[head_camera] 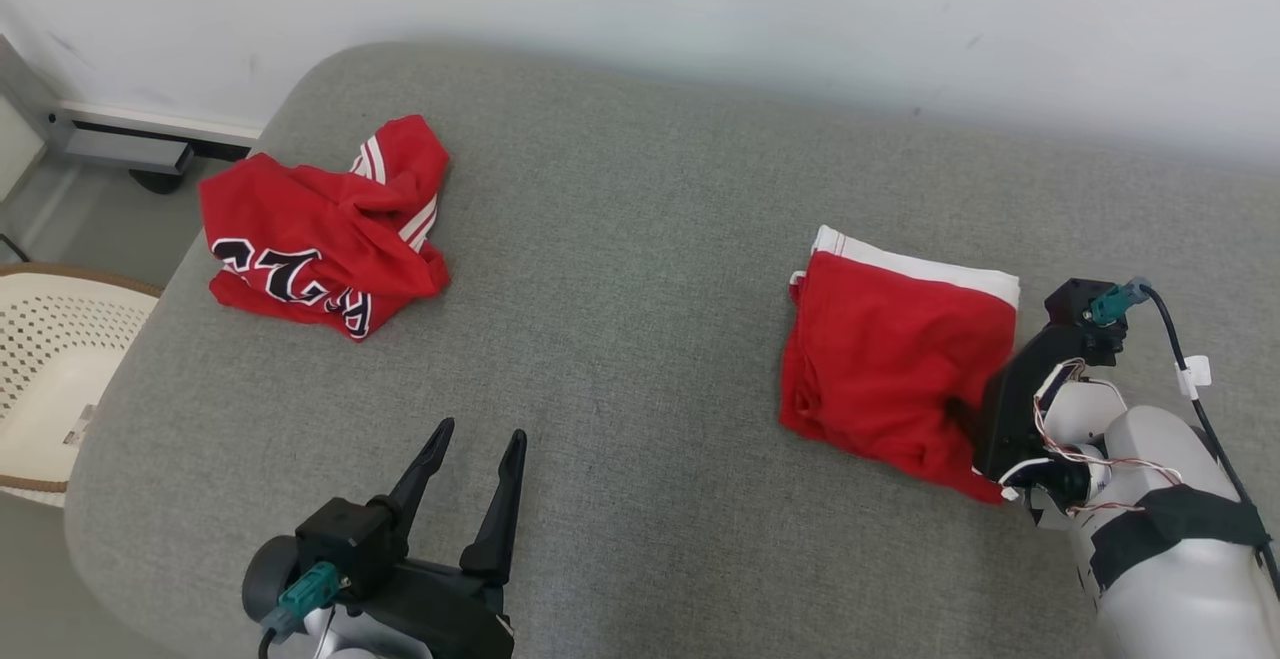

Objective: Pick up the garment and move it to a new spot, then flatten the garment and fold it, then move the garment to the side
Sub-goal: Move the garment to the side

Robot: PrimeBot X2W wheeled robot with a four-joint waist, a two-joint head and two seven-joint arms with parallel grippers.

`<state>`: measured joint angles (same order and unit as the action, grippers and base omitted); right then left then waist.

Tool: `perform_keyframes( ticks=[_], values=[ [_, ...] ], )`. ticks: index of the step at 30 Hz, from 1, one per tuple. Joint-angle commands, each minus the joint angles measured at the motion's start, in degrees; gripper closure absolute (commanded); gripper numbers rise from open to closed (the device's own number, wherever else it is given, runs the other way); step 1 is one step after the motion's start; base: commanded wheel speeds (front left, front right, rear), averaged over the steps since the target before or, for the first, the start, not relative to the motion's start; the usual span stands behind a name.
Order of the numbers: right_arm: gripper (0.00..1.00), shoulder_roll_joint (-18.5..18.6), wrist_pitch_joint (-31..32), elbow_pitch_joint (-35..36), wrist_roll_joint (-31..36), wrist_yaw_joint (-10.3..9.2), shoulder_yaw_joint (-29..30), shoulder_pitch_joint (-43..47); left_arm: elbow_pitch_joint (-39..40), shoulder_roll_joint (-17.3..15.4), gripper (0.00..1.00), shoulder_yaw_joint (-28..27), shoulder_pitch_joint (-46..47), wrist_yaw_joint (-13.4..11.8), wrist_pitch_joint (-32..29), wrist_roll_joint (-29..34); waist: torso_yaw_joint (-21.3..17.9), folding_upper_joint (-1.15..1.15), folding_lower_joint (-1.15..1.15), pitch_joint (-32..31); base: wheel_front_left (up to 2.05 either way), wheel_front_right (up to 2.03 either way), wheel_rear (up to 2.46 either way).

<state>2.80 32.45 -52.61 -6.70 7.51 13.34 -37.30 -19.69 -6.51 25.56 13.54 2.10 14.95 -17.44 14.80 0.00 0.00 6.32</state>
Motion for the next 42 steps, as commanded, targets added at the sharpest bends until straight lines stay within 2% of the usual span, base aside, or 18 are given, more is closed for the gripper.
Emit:
perform_keyframes(
  ticks=[1,2,3,4,15,20,28,33,42],
  values=[
    [0.65,0.22,-0.57,-0.95,0.56,-0.04,0.40,-0.68,-0.07,-0.30,0.00,-0.13,0.75,0.15,0.38,-0.24,0.17,0.00,0.00,0.19,0.00,0.00,0.00],
    [0.77,0.23,-1.05,-1.97,0.93,-0.04,0.68,-1.19,-0.07,-0.30,0.00,-0.16,0.80,0.14,0.38,-0.24,0.22,0.00,0.00,0.25,0.00,0.00,0.00],
    [0.96,0.24,-1.51,-3.00,1.18,-0.04,0.90,-1.67,-0.08,-0.31,0.00,-0.19,0.82,0.13,0.38,-0.23,0.25,0.00,0.00,0.29,0.00,0.00,0.00],
    [1.00,0.24,-1.96,-4.02,1.45,-0.04,1.06,-2.11,-0.07,-0.34,0.00,-0.23,0.82,0.11,0.38,-0.19,0.25,0.00,0.00,0.33,0.00,0.00,0.00],
    [1.00,0.25,-7.10,-9.41,5.11,-0.04,0.98,-6.67,0.28,-0.48,0.00,-0.72,0.23,-0.57,0.38,-0.11,-1.72,0.00,0.00,0.08,0.00,0.00,0.00],
    [1.00,0.24,-6.92,-7.63,9.10,-0.04,2.20,-6.91,0.63,-0.74,0.00,-1.04,-0.15,-0.80,0.38,-0.09,-3.60,0.00,0.00,-0.01,0.00,0.00,0.00],
    [1.00,1.37,-3.96,-0.83,17.44,-0.04,6.01,-4.19,1.26,-1.34,0.00,-1.43,-0.63,-0.82,0.35,-0.03,-7.31,0.00,0.00,0.02,0.00,0.00,0.00],
    [1.00,2.48,-2.15,1.59,18.78,-0.04,6.70,-4.40,1.64,-1.63,0.00,-1.43,-0.32,-0.79,0.35,0.06,-9.68,0.00,0.00,0.91,0.00,0.00,0.00],
    [1.00,6.71,-0.51,1.29,20.15,-0.04,1.30,-6.77,1.79,-2.00,0.00,-0.73,1.69,-0.36,0.35,0.68,-14.28,0.00,0.00,3.65,0.00,0.00,0.00]
  ],
)
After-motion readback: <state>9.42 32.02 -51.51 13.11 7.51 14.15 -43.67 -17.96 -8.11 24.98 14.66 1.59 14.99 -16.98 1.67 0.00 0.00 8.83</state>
